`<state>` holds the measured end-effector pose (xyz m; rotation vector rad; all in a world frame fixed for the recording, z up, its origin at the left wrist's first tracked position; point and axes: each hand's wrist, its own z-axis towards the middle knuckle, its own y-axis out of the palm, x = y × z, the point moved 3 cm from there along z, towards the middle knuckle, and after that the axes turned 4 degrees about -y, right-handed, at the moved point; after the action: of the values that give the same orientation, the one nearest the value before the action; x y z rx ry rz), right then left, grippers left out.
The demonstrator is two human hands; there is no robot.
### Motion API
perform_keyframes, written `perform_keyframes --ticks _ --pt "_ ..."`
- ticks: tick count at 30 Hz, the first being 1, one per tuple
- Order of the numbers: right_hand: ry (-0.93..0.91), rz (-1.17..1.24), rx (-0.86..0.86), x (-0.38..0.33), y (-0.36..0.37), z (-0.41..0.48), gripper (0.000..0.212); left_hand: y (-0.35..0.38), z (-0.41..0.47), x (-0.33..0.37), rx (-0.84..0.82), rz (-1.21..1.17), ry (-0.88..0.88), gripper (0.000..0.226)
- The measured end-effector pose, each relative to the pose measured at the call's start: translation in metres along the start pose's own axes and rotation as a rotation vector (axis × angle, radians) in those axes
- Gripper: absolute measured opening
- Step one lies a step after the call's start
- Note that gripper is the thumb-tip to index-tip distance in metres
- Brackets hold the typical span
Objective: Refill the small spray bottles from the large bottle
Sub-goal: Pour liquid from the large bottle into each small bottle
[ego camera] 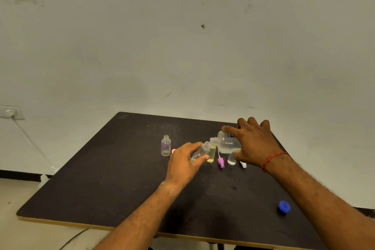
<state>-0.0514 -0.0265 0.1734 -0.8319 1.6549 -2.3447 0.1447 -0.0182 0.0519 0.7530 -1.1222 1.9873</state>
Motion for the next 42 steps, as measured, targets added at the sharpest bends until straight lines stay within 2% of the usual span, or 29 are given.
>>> perform_keyframes --ticks 42 --pt "-0.018 -0.022 0.014 0.0035 -0.0039 -0.0016 0.081 0.0041 0.0013 0.002 -0.007 -0.028 -0.009 0.048"
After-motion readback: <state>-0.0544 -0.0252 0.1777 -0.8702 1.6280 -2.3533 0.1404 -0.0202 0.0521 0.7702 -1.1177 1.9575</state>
